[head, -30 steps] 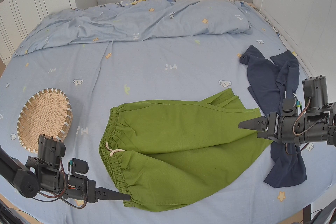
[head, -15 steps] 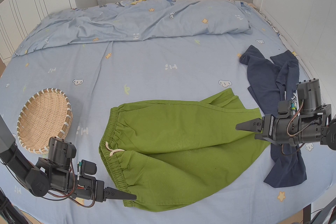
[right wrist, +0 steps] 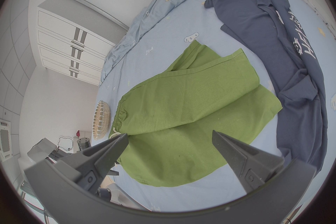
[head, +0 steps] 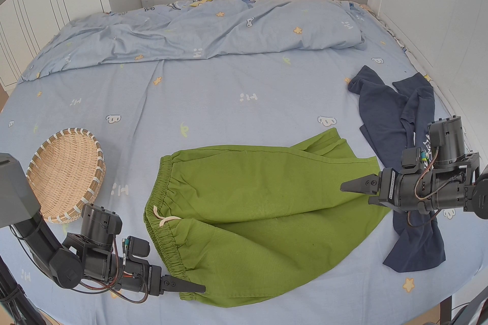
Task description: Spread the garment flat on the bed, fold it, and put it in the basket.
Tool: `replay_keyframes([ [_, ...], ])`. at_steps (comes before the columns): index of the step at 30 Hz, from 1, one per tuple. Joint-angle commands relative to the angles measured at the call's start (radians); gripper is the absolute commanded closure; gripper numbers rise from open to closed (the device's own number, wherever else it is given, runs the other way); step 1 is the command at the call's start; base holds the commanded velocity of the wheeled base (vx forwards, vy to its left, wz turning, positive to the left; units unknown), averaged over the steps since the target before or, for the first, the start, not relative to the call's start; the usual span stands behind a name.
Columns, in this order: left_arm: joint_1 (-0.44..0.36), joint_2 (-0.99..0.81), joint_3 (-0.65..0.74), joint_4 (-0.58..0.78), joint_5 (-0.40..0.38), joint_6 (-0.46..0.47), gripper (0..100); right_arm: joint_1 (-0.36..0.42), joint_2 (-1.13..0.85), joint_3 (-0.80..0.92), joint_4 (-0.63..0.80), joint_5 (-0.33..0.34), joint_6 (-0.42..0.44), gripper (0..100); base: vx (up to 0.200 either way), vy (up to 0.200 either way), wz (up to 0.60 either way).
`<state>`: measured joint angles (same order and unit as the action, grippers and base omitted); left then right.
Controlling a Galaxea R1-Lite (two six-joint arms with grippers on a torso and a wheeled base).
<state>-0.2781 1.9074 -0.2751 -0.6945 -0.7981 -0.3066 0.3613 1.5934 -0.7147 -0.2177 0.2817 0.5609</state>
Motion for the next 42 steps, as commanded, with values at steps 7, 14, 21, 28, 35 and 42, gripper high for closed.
replay_keyframes([
  [7, -0.032, 0.062, 0.036, -0.115, 0.0, -0.003, 100, 0.001, 0.002, 0.0, 0.0, 0.001, 0.001, 0, 0.0, 0.0, 0.0],
  [14, -0.026, 0.101, 0.086, -0.221, 0.003, -0.014, 100, -0.002, 0.003, 0.0, 0.0, 0.002, 0.001, 0, 0.0, 0.0, 0.0],
  [21, 0.045, -0.016, 0.14, -0.212, -0.01, -0.115, 100, -0.005, 0.008, 0.0, 0.0, 0.002, 0.001, 0, 0.0, 0.0, 0.0],
  [28, 0.229, -0.133, 0.183, -0.174, -0.036, -0.201, 100, 0.001, -0.001, 0.017, 0.006, 0.008, 0.001, 0, 0.0, 0.0, 0.0],
  [35, 0.324, -0.153, 0.143, 0.006, -0.036, -0.175, 100, -0.036, -0.001, 0.08, 0.011, 0.016, -0.073, 0, 0.0, 0.0, 0.0],
  [42, 0.401, -0.315, -0.032, 0.471, -0.036, -0.097, 100, -0.114, -0.004, 0.129, 0.009, 0.146, -0.085, 0, 0.0, 0.0, 0.0],
])
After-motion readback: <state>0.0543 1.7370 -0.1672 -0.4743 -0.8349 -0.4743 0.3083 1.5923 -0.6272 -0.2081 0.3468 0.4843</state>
